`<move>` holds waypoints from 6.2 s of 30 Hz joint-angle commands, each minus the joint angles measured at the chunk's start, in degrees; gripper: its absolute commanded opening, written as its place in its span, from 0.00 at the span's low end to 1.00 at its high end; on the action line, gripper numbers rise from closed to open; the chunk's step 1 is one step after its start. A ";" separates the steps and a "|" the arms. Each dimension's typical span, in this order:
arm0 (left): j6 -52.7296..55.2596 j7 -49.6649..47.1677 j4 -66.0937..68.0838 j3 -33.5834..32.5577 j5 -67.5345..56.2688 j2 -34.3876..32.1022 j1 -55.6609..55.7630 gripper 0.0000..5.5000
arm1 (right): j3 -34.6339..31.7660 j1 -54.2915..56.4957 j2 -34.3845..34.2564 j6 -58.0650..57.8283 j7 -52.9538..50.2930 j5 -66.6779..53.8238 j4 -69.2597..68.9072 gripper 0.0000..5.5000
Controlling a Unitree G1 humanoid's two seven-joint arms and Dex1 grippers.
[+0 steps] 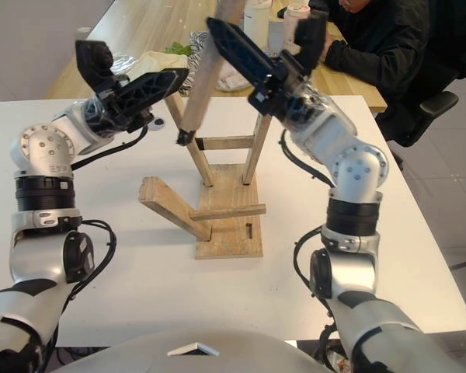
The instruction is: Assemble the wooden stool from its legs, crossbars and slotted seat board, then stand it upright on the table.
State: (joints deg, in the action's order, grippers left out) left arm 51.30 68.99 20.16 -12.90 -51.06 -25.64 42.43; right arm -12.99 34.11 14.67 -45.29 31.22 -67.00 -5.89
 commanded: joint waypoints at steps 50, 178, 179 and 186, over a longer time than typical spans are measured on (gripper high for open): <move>-19.74 -25.01 5.59 -7.69 13.53 6.12 -15.97 0.71 | 23.55 -24.94 30.97 6.58 24.02 43.40 -16.33 0.36; -34.84 8.91 23.88 8.19 31.89 -0.35 -4.38 0.71 | 6.63 -26.24 27.28 39.52 22.93 52.94 23.68 0.57; -37.15 9.35 22.60 9.58 33.30 -0.93 -6.25 0.71 | 7.02 -27.48 28.40 39.35 24.53 53.19 22.77 0.57; -45.28 8.48 15.30 15.98 36.79 3.41 -12.48 0.71 | 7.82 -33.51 30.04 31.16 33.03 47.24 9.09 0.57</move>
State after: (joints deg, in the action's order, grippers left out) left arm 6.35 78.37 37.46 1.86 -14.66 -23.88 30.36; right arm -5.59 0.22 43.87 -12.08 63.62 -18.41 5.74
